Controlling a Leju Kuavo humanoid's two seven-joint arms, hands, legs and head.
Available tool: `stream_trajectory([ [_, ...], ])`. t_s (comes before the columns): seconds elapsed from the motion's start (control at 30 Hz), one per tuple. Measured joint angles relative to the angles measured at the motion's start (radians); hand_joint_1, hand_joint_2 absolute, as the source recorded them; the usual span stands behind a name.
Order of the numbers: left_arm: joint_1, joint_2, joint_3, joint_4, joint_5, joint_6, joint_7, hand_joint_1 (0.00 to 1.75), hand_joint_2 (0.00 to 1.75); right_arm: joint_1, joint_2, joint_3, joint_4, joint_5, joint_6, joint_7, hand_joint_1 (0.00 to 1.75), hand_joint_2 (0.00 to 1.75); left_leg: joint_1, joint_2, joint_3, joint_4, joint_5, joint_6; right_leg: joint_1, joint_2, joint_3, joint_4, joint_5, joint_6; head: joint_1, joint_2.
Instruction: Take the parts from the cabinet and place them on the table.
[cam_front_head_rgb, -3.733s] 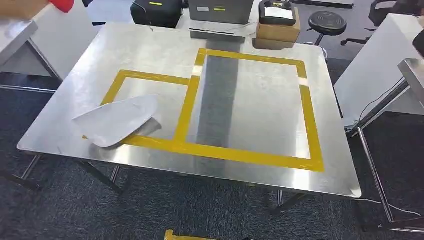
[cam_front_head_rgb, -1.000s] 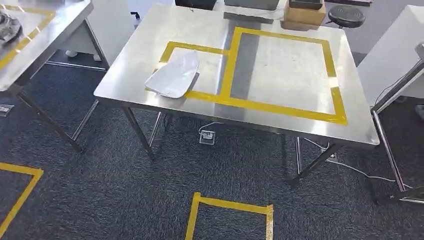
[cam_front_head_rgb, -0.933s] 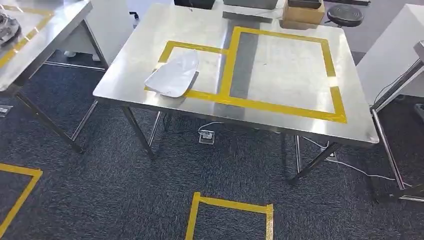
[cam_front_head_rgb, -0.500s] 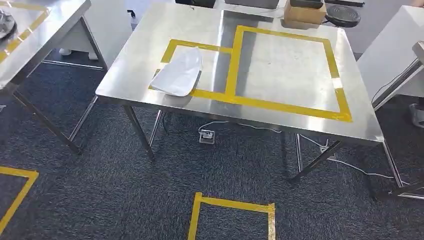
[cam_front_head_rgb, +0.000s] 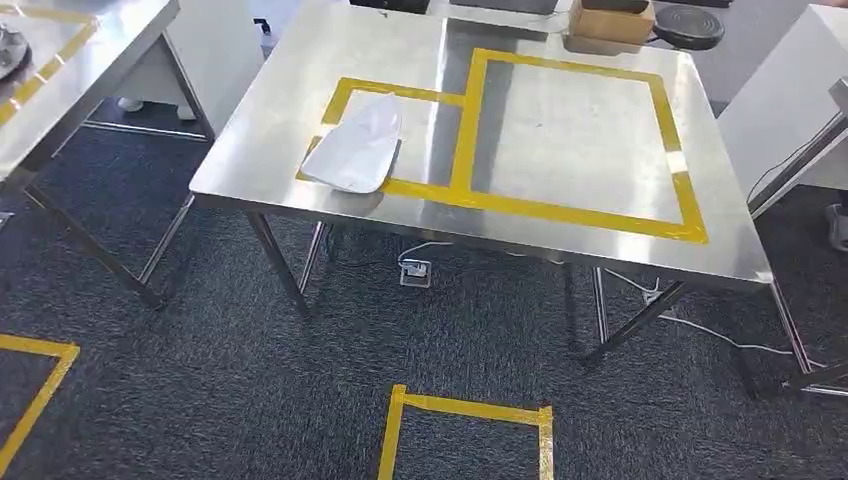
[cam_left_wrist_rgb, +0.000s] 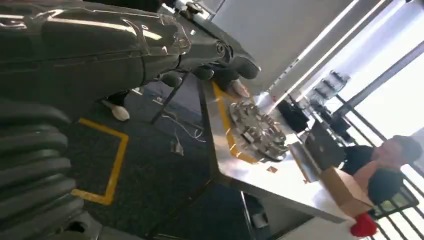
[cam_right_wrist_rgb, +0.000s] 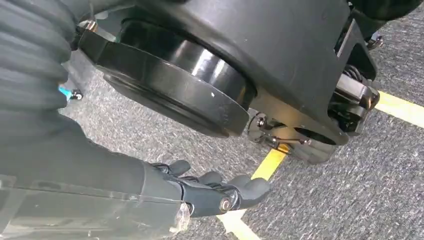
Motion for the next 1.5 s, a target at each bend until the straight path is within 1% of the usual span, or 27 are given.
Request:
stream_trajectory([
  [0.1,0.031,-0.034,-0.001,0.068,0.031,-0.007,-0.019,0.0,1.75,0.0,0.0,0.0,0.0,-0.005,0.0,0.002,0.0,1.75,-0.002,0.004,0.002,0.0,0.0,0.0,-0.002,0.002,0.001,-0.001,-0.001,0.011,-0.001,0.0],
  [0.2,0.049,-0.085,-0.009,0.182,0.083,0.024,-0.125,0.0,1.75,0.0,-0.001,0.0,0.0,-0.016,0.003,0.009,0.0,1.75,-0.001,0.007,0.003,-0.001,-0.001,0.0,-0.002,0.004,0.0,-0.002,-0.001,0.013,-0.002,0.0],
  [0.23,0.051,-0.101,-0.014,0.225,0.108,0.027,-0.155,0.0,1.75,0.0,-0.001,0.0,0.0,-0.018,0.003,0.012,0.0,0.0,-0.001,0.007,0.004,-0.002,-0.001,0.0,-0.002,0.005,0.001,-0.002,-0.002,0.013,-0.002,0.0],
  [0.37,0.041,-0.178,-0.072,0.428,0.193,0.027,-0.26,0.0,1.75,0.001,-0.002,0.001,0.0,-0.032,-0.005,0.023,0.0,0.0,-0.002,0.007,0.005,-0.003,-0.001,0.0,-0.003,0.006,0.001,-0.003,-0.001,0.016,-0.005,0.0],
  [0.43,0.005,-0.233,-0.12,0.555,0.26,0.016,-0.338,0.0,1.75,0.001,-0.004,0.001,0.0,-0.047,-0.016,0.01,0.0,0.0,-0.002,0.004,0.004,-0.003,-0.001,0.0,-0.003,0.005,0.001,-0.003,-0.002,0.017,-0.005,0.0],
  [0.5,-0.05,-0.288,-0.172,0.713,0.332,0.002,-0.426,0.0,1.75,-0.001,-0.006,0.002,0.0,-0.055,-0.023,-0.002,0.0,0.0,-0.003,0.002,0.005,-0.003,-0.001,0.0,-0.004,0.004,0.002,-0.003,-0.002,0.017,-0.005,0.0],
  [0.57,-0.089,-0.347,-0.227,0.867,0.382,-0.04,-0.457,0.0,1.75,-0.002,-0.006,0.002,0.0,-0.062,-0.032,-0.005,0.0,0.0,-0.003,0.002,0.005,-0.003,-0.001,0.0,-0.005,0.005,0.002,-0.003,-0.002,0.017,-0.007,0.0],
  [0.63,-0.128,-0.4,-0.272,0.995,0.402,-0.084,-0.443,0.0,1.75,0.0,-0.008,0.003,0.0,-0.069,-0.042,-0.008,0.0,0.0,-0.003,0.001,0.005,-0.003,-0.001,0.0,-0.005,0.004,0.002,-0.003,-0.001,0.018,-0.006,0.0],
  [0.7,-0.164,-0.455,-0.315,1.12,0.408,-0.142,-0.396,0.0,1.75,-0.001,-0.012,0.006,0.0,-0.07,-0.049,-0.012,0.0,0.0,-0.005,-0.003,0.004,-0.003,-0.001,0.0,-0.006,0.003,0.002,-0.003,-0.001,0.018,-0.006,0.0],
  [0.77,-0.188,-0.496,-0.351,1.221,0.409,-0.162,-0.38,0.0,1.75,-0.002,-0.016,0.008,0.0,-0.07,-0.053,-0.013,0.0,0.0,-0.007,-0.005,0.004,-0.001,-0.002,0.002,-0.007,0.003,0.003,-0.006,0.0,0.019,-0.005,0.0],
  [0.8,-0.202,-0.512,-0.365,1.266,0.409,-0.17,-0.371,0.0,1.75,-0.001,-0.016,0.009,0.0,-0.07,-0.053,-0.013,0.0,0.0,-0.011,-0.008,0.005,0.0,-0.004,0.012,-0.012,0.003,0.005,-0.015,0.004,0.04,-0.005,0.0],
  [0.83,-0.214,-0.528,-0.379,1.307,0.409,-0.185,-0.358,0.0,1.75,0.0,-0.018,0.01,0.0,-0.07,-0.054,-0.013,0.0,0.0,-0.012,-0.008,0.005,-0.003,-0.002,0.015,-0.013,0.005,0.006,-0.02,0.006,0.05,-0.009,0.0],
  [0.9,-0.235,-0.559,-0.406,1.376,0.404,-0.241,-0.295,0.0,1.75,-0.001,-0.026,0.01,0.0,-0.067,-0.055,-0.012,0.0,0.0,-0.003,-0.004,0.014,-0.027,0.009,0.031,-0.014,0.001,0.004,-0.012,-0.004,0.059,-0.01,0.0],
  [0.93,-0.242,-0.581,-0.421,1.409,0.398,-0.265,-0.268,0.0,1.75,-0.001,-0.033,0.011,0.0,-0.066,-0.055,-0.01,0.0,0.0,-0.004,-0.002,0.02,-0.033,0.011,0.034,-0.012,-0.003,-0.01,0.022,-0.024,0.06,-0.007,0.0],
  [1.03,-0.256,-0.637,-0.463,1.489,0.381,-0.304,-0.202,0.0,1.75,0.0,-0.045,0.011,0.0,-0.065,-0.056,0.01,0.0,0.0,-0.007,0.008,0.024,-0.034,0.008,0.039,-0.013,-0.003,-0.128,0.25,-0.118,0.062,-0.001,0.0],
  [1.07,-0.259,-0.66,-0.48,1.514,0.37,-0.321,-0.184,0.0,1.75,0.002,-0.051,0.011,0.0,-0.063,-0.056,0.019,0.0,0.0,-0.009,0.011,0.026,-0.034,0.006,0.04,-0.012,-0.003,-0.155,0.293,-0.12,0.061,0.0,0.0],
  [1.1,-0.261,-0.677,-0.494,1.535,0.357,-0.339,-0.168,0.0,1.75,0.003,-0.056,0.012,0.0,-0.063,-0.057,0.025,0.0,0.0,-0.01,0.015,0.031,-0.033,0.002,0.04,-0.012,-0.004,-0.154,0.282,-0.096,0.058,0.0,0.0],
  [1.13,-0.263,-0.693,-0.51,1.552,0.344,-0.357,-0.154,0.0,1.75,0.004,-0.062,0.012,0.0,-0.064,-0.058,0.03,0.0,0.0,-0.011,0.02,0.037,-0.033,-0.002,0.039,-0.011,-0.006,-0.137,0.234,-0.053,0.054,0.001,0.0],
  [1.17,-0.264,-0.707,-0.525,1.566,0.331,-0.371,-0.142,0.0,1.75,0.003,-0.068,0.012,0.0,-0.067,-0.061,0.031,0.0,0.0,-0.012,0.027,0.046,-0.033,-0.006,0.036,-0.01,-0.014,-0.103,0.152,0.002,0.047,0.004,0.0],
  [1.2,-0.265,-0.721,-0.54,1.578,0.319,-0.386,-0.131,0.0,1.75,0.001,-0.073,0.012,0.0,-0.069,-0.064,0.032,0.0,0.0,-0.013,0.036,0.055,-0.034,-0.013,0.033,-0.007,-0.039,-0.067,0.064,0.051,0.039,0.007,0.0],
  [1.23,-0.265,-0.735,-0.557,1.589,0.303,-0.401,-0.12,0.0,1.75,-0.002,-0.077,0.012,0.0,-0.074,-0.066,0.033,0.0,0.0,-0.017,0.047,0.058,-0.036,-0.018,0.029,0.004,-0.087,-0.047,0.027,0.045,0.032,0.009,0.0],
  [1.27,-0.266,-0.745,-0.572,1.6,0.293,-0.411,-0.114,0.0,1.75,-0.009,-0.081,0.012,0.0,-0.078,-0.069,0.034,0.0,0.0,-0.022,0.058,0.063,-0.032,-0.024,0.021,0.01,-0.088,-0.041,0.002,0.042,0.026,0.012,0.0],
  [1.37,-0.275,-0.766,-0.615,1.627,0.274,-0.412,-0.126,0.0,1.75,-0.007,-0.087,0.011,-0.002,-0.087,-0.078,0.035,0.0,0.0,-0.024,0.103,0.073,-0.044,-0.026,0.01,0.008,-0.048,-0.044,-0.002,0.043,0.017,0.003,0.0],
  [1.4,-0.279,-0.77,-0.628,1.63,0.274,-0.406,-0.14,0.0,1.75,-0.003,-0.087,0.012,-0.002,-0.091,-0.08,0.034,0.0,0.0,-0.028,0.109,0.083,-0.049,-0.031,0.004,0.001,-0.037,-0.037,-0.014,0.047,0.013,0.004,0.0],
  [1.43,-0.285,-0.774,-0.639,1.635,0.274,-0.401,-0.154,0.0,1.75,0.001,-0.087,0.012,-0.002,-0.092,-0.082,0.025,0.0,0.0,-0.023,0.036,0.076,-0.027,-0.054,-0.005,-0.006,-0.031,-0.031,-0.023,0.052,0.008,-0.002,0.0],
  [1.47,-0.288,-0.78,-0.651,1.642,0.274,-0.394,-0.167,0.0,1.75,-0.001,-0.089,0.012,-0.002,-0.093,-0.084,0.016,0.0,0.0,-0.02,-0.002,0.046,0.032,-0.088,-0.009,-0.011,-0.02,-0.031,-0.026,0.055,0.003,-0.01,0.0],
  [1.5,-0.29,-0.781,-0.663,1.651,0.274,-0.385,-0.18,0.0,1.75,-0.004,-0.088,0.011,-0.003,-0.092,-0.085,0.005,0.0,0.0,-0.015,-0.015,0.006,0.112,-0.123,-0.014,-0.012,-0.006,-0.032,-0.026,0.055,0.003,-0.019,0.0],
])
